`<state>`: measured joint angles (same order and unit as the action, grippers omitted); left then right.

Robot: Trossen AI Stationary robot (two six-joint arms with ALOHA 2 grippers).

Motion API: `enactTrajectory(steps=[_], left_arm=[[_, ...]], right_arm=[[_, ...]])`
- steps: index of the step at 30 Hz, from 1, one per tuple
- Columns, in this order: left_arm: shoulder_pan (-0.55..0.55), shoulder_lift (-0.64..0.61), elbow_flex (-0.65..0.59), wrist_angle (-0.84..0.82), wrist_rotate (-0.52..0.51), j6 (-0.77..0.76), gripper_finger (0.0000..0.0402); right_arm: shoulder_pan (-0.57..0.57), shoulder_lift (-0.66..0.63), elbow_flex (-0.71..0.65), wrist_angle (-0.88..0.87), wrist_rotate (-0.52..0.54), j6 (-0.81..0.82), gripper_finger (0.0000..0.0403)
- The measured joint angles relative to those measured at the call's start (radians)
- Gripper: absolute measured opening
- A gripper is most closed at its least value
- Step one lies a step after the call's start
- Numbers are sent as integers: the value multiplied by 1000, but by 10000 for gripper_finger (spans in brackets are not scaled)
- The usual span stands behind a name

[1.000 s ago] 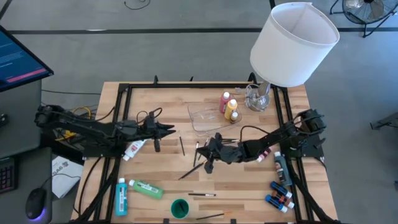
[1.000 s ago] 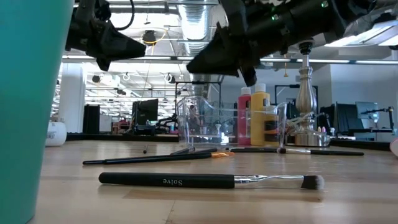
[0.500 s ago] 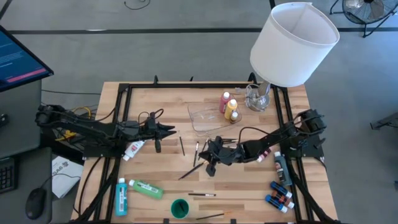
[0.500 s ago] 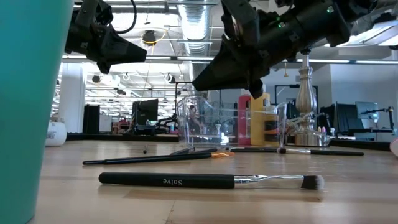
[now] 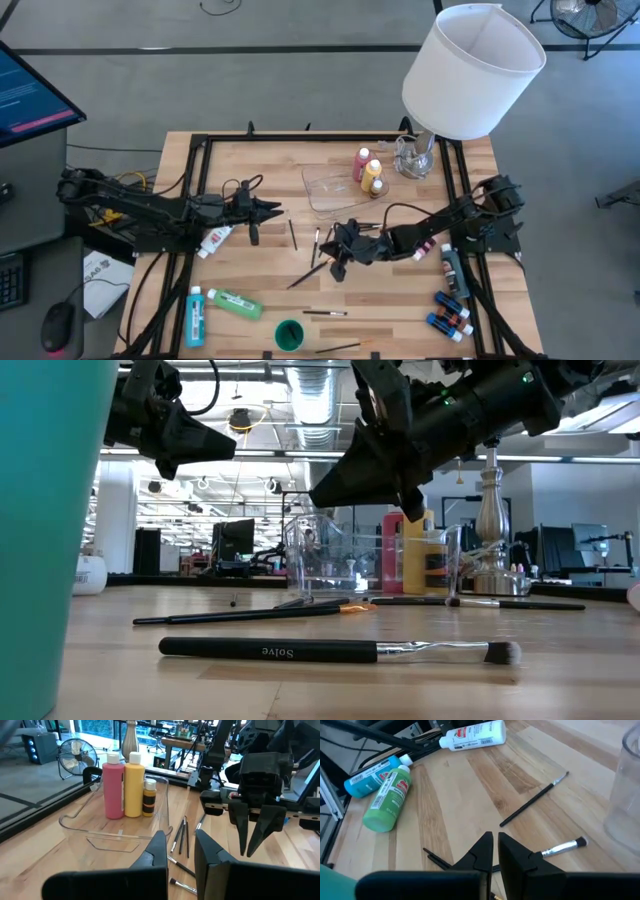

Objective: Pick & Place Paint Supplies
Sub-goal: Adjust the gold paintbrush on the table

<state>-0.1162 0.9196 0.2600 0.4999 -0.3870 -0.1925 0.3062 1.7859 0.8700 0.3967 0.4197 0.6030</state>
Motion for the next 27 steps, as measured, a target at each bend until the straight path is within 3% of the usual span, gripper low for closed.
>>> enactTrajectory(steps=[7, 14, 21, 27], left_arm=[[0, 0, 0, -3, 0, 0, 1], [0, 0, 0, -4, -1, 0, 1], [0, 0, 0, -5, -1, 0, 1], [0, 0, 0, -6, -1, 0, 1]], right_arm=[[-27, 0, 0, -51, 8, 103, 21], [-41, 0, 0, -249, 20, 211, 9], [-17, 0, 0, -280, 21, 154, 3], [23, 0, 0, -281, -132, 92, 5]])
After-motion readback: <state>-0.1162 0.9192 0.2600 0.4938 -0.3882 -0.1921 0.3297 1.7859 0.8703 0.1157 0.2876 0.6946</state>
